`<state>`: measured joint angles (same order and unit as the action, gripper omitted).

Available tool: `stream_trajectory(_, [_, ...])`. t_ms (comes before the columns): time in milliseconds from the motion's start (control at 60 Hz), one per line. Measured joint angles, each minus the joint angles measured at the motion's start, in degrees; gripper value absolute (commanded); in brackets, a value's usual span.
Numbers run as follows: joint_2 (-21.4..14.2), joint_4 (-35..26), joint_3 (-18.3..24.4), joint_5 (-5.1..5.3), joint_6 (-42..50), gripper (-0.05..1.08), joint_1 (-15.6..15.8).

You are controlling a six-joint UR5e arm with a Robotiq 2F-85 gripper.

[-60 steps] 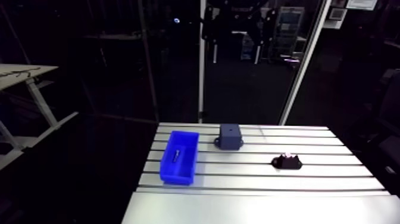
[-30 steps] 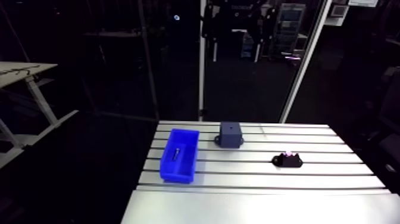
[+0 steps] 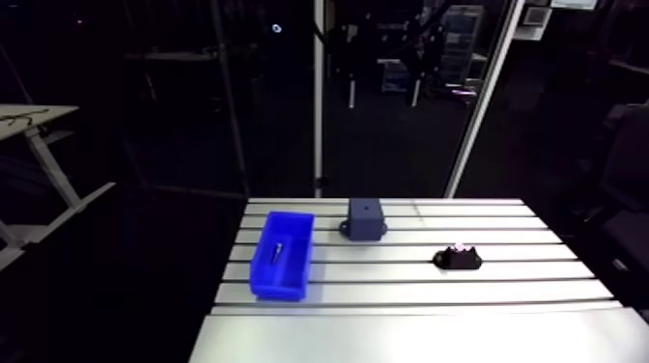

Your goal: Pick up the M10 bolt and insert it into the hole until fully seated.

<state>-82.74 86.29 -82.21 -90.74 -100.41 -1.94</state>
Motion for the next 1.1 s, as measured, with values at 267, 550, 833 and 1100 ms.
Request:
stream_trajectory(267, [-0.2,7.8,-5.0,-0.04,-3.7,0.01,-3.5])
stream_trajectory(550, [-1.6,20.0,-12.4,0.16,-6.3,0.01,-7.5])
stream_trajectory(833, [-2.4,29.2,-18.9,1.91,-8.0,0.01,-11.6])
stream_trajectory(1100, [-2.4,35.1,-23.3,5.21,-9.3,0.01,-16.8])
